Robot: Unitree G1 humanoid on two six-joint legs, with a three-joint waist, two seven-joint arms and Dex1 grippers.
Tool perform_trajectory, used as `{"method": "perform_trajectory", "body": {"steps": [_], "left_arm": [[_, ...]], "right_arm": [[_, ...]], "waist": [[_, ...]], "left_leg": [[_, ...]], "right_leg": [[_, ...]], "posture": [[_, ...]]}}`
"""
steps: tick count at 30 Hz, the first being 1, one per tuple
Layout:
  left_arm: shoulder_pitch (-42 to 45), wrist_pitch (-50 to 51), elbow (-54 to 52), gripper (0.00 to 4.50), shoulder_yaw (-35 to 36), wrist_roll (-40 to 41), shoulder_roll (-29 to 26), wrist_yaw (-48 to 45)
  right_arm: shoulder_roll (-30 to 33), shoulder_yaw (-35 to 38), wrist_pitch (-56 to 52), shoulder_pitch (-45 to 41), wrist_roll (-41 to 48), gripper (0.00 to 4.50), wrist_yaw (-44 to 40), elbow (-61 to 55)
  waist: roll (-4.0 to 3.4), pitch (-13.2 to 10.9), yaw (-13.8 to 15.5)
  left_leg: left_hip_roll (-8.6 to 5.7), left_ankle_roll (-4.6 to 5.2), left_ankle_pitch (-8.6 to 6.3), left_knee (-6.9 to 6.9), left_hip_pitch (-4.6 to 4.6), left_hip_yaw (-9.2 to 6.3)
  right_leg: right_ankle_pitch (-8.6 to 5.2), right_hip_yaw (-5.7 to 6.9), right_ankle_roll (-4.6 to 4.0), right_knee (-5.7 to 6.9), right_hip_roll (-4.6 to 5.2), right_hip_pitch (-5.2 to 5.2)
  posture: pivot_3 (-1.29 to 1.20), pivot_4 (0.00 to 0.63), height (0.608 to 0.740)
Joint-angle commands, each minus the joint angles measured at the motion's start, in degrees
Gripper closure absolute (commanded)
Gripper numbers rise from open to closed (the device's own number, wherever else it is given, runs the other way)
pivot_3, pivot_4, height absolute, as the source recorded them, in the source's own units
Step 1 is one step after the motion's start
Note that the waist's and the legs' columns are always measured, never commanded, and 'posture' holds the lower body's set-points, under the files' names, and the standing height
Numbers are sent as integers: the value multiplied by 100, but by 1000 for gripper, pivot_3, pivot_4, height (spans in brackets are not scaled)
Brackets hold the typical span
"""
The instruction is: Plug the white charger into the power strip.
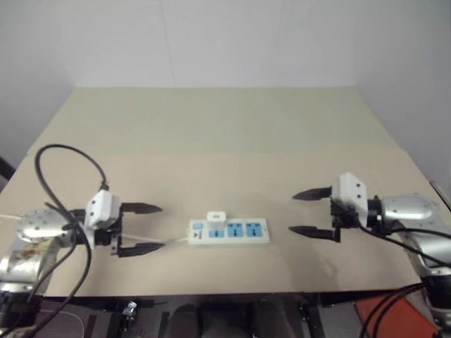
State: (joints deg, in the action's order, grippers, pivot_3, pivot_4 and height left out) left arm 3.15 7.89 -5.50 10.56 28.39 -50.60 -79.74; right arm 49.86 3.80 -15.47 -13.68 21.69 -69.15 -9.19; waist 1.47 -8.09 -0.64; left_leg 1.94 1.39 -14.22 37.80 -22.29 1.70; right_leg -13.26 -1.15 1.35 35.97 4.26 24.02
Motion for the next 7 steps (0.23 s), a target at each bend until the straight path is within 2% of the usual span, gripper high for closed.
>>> {"method": "perform_trajectory", "body": {"steps": [1, 7], "left_arm": [[-108, 55, -266, 22, 215, 148, -87, 42], [-99, 115, -270, 22, 234, 154, -84, 126]], "right_arm": [[154, 272, -51, 118, 113, 0, 32, -171], [235, 284, -49, 242, 123, 0, 57, -338]], "waist": [[0, 0, 1], [0, 0, 3]], "left_leg": [[0, 0, 0, 0, 0, 0], [0, 0, 0, 0, 0, 1]], "right_leg": [[0, 0, -1, 0, 0, 0], [3, -1, -5, 0, -1, 0]], "posture": [[0, 150, 740], [0, 150, 740]]}}
